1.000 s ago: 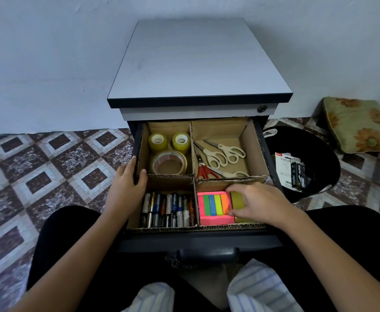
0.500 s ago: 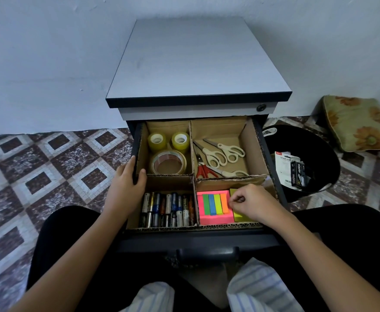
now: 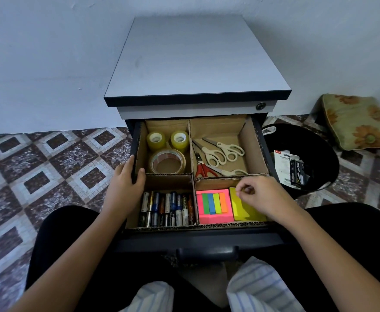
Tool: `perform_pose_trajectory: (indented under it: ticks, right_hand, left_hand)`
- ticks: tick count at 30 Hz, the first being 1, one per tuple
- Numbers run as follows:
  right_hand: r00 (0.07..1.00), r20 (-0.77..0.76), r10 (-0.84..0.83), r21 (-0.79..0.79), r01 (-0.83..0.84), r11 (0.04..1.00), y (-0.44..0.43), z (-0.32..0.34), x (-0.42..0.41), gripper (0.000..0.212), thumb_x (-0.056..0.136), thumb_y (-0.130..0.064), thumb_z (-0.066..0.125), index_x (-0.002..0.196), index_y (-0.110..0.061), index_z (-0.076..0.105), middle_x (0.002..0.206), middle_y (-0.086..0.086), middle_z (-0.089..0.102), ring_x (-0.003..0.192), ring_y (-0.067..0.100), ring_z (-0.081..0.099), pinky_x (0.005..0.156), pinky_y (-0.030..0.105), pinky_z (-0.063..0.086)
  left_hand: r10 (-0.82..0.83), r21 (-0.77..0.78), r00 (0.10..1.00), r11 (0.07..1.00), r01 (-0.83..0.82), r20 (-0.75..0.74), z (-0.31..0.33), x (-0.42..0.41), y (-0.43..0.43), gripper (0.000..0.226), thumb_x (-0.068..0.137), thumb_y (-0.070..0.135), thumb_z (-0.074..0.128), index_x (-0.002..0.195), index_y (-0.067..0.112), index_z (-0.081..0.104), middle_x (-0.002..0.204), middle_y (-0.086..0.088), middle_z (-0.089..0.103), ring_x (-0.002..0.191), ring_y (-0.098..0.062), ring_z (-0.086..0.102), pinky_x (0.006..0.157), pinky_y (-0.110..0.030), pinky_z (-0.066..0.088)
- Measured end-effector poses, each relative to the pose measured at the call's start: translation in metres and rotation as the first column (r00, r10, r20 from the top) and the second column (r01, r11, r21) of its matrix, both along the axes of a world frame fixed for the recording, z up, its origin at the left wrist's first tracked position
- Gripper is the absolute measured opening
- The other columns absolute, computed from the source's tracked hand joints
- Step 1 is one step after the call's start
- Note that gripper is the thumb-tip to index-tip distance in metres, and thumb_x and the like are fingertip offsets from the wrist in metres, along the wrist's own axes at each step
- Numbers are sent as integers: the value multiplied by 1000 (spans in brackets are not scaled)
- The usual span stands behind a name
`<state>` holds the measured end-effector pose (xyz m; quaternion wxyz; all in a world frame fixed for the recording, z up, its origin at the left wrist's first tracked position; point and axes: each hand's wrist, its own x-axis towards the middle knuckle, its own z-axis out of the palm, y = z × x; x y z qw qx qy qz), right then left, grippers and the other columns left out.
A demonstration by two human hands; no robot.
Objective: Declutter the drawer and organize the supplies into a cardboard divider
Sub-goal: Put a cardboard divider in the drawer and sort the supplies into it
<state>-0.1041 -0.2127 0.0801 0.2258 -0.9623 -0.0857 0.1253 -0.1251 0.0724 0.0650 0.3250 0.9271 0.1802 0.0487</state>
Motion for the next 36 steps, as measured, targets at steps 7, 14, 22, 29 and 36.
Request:
perform_pose_trajectory:
  ticks: [7,14,22,29,36]
  right_hand:
    - [997,-41,-58,29,59,998,-3,-1,0,14,90,-17,59,93,-25,70,86,-8,67,63,13,61,60,18,47]
    - [982,-24,190,-342,-186,921,7,-11,-1,33,92,-24,54,124,-15,58,121,5,58,110,23,58,93,35,48]
    - [969,-59,241,-322,-247,914,0,-10,-1,40,90,-27,58,129,-17,55,126,2,53,116,18,53,99,32,44]
    - [966,-81,244,-359,-257,897,1,-12,1,34,92,-25,54,125,-18,55,124,3,59,116,21,53,96,38,47]
    - [969,-124,213,-353,-243,903,-1,-16,7,33,92,-18,49,123,-22,57,121,8,58,113,26,52,95,41,48]
  left_hand:
    - [-4,-1,1000,1000,4,12,-1,0,0,55,98,34,41,148,19,25,147,-12,35,132,-27,37,102,-38,37]
    - [-6,7,1000,1000,6,8,-2,0,2,55,98,35,41,148,20,26,146,-13,36,131,-29,39,102,-40,38]
    - [-1,5,1000,1000,1,4,-1,0,0,54,98,35,41,148,20,26,147,-12,35,131,-29,39,102,-41,38]
    - [0,9,1000,1000,0,17,-1,0,0,55,98,34,41,148,19,26,145,-11,37,130,-27,39,101,-38,38]
    - [2,11,1000,1000,-3,11,-1,0,0,55,98,35,41,148,19,26,146,-13,36,132,-28,37,104,-40,36]
